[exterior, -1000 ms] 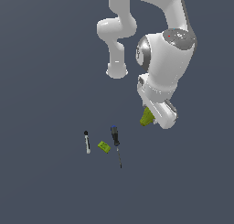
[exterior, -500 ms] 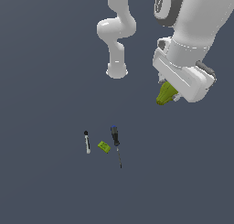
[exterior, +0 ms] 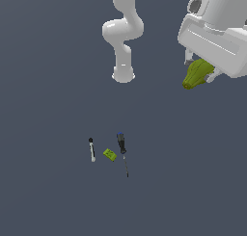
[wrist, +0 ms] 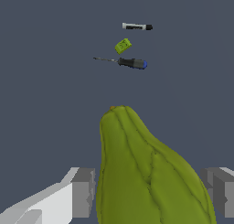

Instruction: Pick up a designated object from a clutter of objects.

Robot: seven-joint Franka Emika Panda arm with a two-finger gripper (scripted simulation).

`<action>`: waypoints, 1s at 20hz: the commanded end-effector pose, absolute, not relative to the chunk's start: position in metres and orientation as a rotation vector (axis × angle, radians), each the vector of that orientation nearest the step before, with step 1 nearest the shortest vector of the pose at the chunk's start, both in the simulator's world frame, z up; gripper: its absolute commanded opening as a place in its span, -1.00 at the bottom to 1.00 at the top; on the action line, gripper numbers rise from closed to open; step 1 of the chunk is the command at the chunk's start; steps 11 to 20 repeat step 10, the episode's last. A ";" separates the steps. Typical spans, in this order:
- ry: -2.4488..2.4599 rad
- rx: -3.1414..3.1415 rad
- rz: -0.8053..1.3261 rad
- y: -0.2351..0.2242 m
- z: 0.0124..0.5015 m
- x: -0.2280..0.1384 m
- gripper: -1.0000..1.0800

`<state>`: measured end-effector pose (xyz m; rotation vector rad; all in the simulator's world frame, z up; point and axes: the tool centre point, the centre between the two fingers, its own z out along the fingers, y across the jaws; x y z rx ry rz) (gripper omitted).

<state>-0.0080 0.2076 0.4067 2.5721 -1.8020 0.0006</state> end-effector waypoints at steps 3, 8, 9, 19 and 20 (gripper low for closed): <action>-1.803 2.572 0.001 0.216 0.428 -0.010 -1.00; -1.803 2.573 0.000 0.219 0.437 -0.010 -1.00; -1.803 2.573 0.000 0.220 0.437 -0.010 -1.00; -1.803 2.573 0.000 0.220 0.437 -0.010 -1.00; -1.803 2.573 0.000 0.220 0.437 -0.010 -1.00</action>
